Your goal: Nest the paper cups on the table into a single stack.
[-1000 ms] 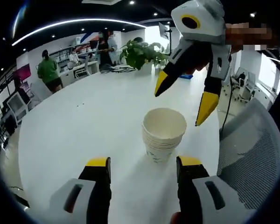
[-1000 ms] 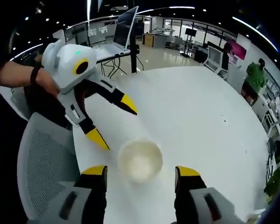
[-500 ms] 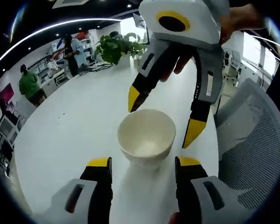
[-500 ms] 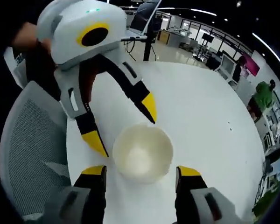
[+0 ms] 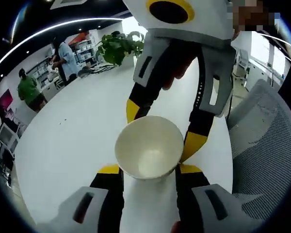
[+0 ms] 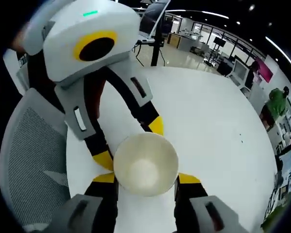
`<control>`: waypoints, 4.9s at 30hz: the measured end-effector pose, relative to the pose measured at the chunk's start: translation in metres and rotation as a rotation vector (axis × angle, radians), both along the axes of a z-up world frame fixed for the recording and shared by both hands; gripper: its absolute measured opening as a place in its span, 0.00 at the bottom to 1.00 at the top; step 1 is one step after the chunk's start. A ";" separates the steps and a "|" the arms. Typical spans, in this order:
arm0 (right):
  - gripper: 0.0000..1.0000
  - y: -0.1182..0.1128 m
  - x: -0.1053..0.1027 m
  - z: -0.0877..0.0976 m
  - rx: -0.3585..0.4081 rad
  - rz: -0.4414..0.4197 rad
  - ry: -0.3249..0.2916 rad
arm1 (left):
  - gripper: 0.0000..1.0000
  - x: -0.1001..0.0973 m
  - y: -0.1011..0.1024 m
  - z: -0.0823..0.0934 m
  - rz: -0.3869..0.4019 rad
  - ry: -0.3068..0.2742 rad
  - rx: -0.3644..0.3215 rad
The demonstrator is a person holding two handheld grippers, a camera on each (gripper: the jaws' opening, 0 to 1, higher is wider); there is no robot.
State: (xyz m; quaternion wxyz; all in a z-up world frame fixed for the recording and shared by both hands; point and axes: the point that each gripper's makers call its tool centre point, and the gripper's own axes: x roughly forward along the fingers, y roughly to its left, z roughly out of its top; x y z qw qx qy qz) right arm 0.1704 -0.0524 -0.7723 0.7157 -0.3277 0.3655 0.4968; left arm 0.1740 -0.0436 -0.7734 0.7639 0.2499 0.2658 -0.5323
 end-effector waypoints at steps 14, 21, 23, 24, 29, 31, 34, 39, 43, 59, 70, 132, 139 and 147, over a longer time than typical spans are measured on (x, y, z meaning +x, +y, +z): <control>0.44 0.018 0.053 0.009 0.015 0.005 -0.029 | 0.41 0.059 0.019 0.002 0.027 -0.025 0.023; 0.44 0.020 0.067 0.003 0.022 0.006 -0.006 | 0.41 0.071 0.019 -0.003 0.035 -0.011 0.035; 0.44 0.020 0.066 0.003 0.021 0.008 0.000 | 0.41 0.063 0.019 0.003 0.032 -0.008 0.038; 0.44 0.020 0.065 0.004 0.021 0.007 0.003 | 0.41 0.066 0.019 0.000 0.032 -0.006 0.036; 0.44 0.017 0.068 0.001 0.028 0.000 0.018 | 0.41 0.069 0.018 -0.002 0.036 0.002 0.030; 0.45 0.016 0.066 -0.001 0.028 -0.001 0.018 | 0.41 0.067 0.018 -0.003 0.036 0.003 0.031; 0.47 0.016 0.063 -0.004 0.025 -0.001 0.025 | 0.45 0.067 0.018 -0.003 0.049 0.009 0.035; 0.55 0.011 0.060 -0.007 0.032 -0.026 0.030 | 0.48 0.070 0.022 -0.006 0.076 0.011 0.026; 0.59 0.007 0.060 -0.010 0.051 -0.068 0.033 | 0.51 0.073 0.027 -0.007 0.129 0.022 0.007; 0.65 -0.020 0.036 -0.007 0.160 -0.270 0.051 | 0.57 0.049 0.060 0.002 0.313 0.037 -0.057; 0.67 -0.038 0.004 0.001 0.225 -0.379 0.042 | 0.59 0.018 0.084 0.006 0.391 0.034 -0.079; 0.87 -0.107 -0.080 0.001 0.415 -0.770 -0.008 | 0.70 -0.052 0.121 0.017 0.643 0.050 -0.274; 0.89 -0.108 -0.081 0.007 0.444 -0.789 -0.024 | 0.70 -0.051 0.122 0.022 0.653 0.046 -0.284; 0.89 -0.113 -0.087 0.004 0.431 -0.804 -0.029 | 0.70 -0.045 0.127 0.023 0.705 0.059 -0.315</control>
